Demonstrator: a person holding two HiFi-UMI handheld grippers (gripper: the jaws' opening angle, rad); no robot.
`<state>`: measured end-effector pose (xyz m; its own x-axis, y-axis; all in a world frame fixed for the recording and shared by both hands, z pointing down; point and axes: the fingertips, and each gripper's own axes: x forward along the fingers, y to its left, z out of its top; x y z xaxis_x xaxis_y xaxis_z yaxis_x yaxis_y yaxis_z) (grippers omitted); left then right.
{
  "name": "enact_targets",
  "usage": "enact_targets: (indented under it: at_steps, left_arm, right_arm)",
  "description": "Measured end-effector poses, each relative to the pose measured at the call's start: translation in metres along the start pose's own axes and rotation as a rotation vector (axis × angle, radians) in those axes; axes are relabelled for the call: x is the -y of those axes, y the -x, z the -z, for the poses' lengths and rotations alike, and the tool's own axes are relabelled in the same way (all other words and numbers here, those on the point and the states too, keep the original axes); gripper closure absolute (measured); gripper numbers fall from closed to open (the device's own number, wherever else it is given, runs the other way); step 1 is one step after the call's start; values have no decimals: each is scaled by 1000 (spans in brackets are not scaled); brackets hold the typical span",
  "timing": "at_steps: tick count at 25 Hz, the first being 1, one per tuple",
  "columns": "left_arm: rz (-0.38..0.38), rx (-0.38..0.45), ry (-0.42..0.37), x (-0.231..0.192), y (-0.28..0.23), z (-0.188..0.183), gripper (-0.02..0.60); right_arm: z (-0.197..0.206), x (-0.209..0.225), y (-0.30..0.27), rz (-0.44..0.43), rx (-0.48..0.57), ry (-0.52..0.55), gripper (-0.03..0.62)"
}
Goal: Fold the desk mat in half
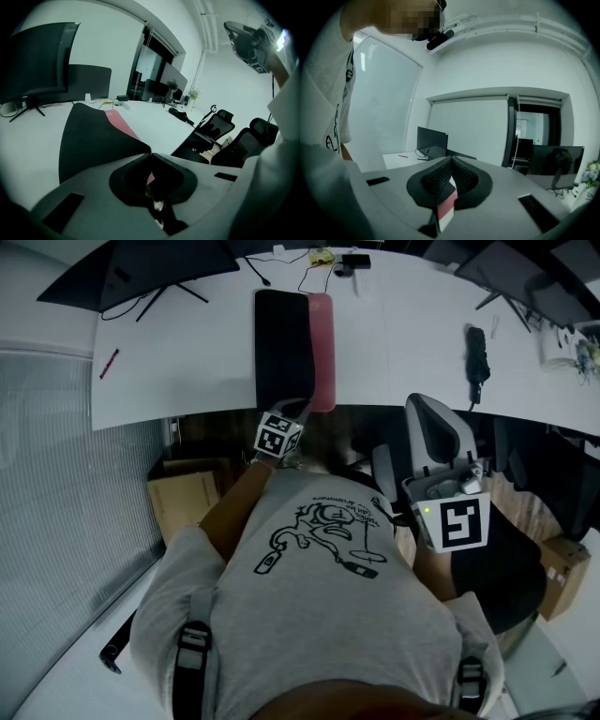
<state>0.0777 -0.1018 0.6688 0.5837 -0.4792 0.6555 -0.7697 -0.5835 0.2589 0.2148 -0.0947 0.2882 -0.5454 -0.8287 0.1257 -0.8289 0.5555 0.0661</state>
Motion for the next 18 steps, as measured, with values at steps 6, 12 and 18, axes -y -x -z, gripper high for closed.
enact_targets:
  at_steps: [6, 12, 18]
  left_arm:
    - [12, -11, -17, 6, -8, -2, 549]
    - [32, -22, -31, 13, -15, -6, 549]
    - [52, -30, -49, 20, -22, -8, 549]
  right_arm:
    - [2, 5, 2, 5, -3, -3, 588]
    - [4, 11, 1, 12, -7, -1, 588]
    - [4, 14, 2, 20, -10, -1, 588]
